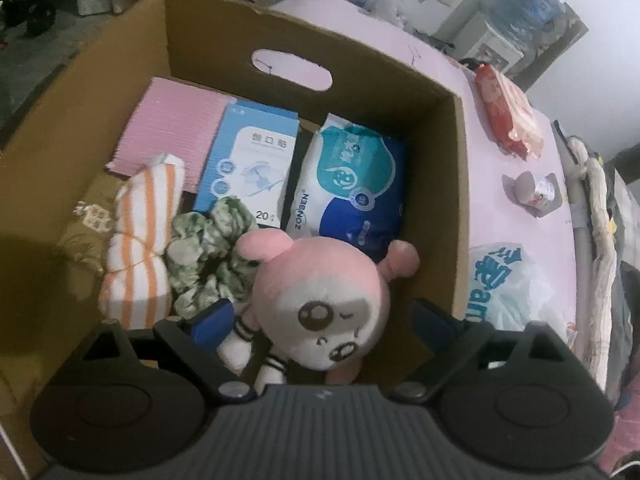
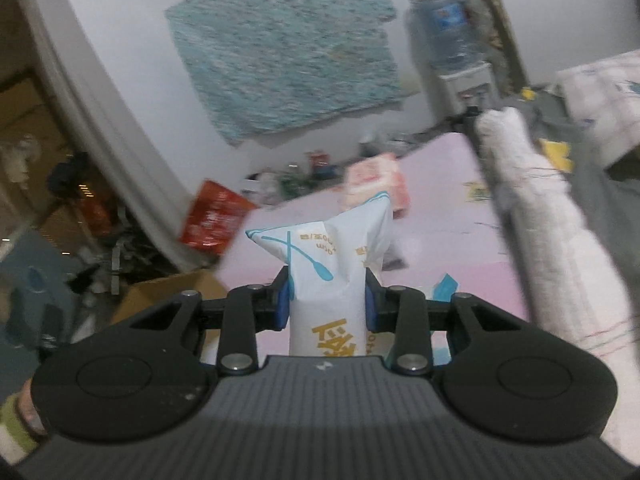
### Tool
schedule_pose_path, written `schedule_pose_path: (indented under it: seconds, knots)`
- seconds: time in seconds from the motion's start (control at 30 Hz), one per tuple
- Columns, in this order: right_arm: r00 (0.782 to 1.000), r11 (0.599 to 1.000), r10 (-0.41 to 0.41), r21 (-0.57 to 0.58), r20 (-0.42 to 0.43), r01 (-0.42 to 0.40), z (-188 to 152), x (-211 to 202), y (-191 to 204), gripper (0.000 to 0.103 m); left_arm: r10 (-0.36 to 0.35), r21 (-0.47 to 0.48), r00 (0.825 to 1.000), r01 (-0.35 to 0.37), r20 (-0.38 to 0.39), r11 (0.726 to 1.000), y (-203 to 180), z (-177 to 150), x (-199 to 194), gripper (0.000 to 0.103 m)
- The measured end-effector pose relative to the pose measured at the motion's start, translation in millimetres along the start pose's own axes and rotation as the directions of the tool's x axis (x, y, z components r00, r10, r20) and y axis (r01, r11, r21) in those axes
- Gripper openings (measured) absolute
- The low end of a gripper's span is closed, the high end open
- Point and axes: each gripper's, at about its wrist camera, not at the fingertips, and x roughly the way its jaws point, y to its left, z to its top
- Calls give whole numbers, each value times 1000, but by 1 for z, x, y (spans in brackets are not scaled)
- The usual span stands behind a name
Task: Organize soft objects
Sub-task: 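Lower the plush into the box and open the left tool while the right tool grasps the snack bag, then lower the white snack bag into the box and open the right tool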
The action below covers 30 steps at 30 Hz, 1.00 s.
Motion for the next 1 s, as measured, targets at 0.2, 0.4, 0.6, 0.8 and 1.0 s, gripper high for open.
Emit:
schedule_pose_path:
  seconds: [0.2, 0.4, 0.6, 0.8, 1.0]
  knots:
    - [982, 984, 180, 2, -65, -180, -7, 9, 55, 32, -42, -14, 991, 44, 130, 999, 8, -18, -58, 96]
    - [896, 913, 403, 15, -185, -407, -16, 49, 138, 32, -25, -57, 944, 46, 330, 997, 39, -48, -129, 96]
    - [759, 834, 519, 40, -393, -550, -51, 120, 237, 33, 94, -177, 883, -13, 459, 984, 93, -82, -171, 96]
    - [629, 854, 463, 124, -625, -505, -123, 224, 320, 33, 201, -279, 836, -60, 510, 958, 137, -104, -188, 96]
    - [589, 936, 343, 215, -732, -277, -189, 303, 347, 33, 268, -336, 814, -96, 516, 937, 169, -114, -191, 96]
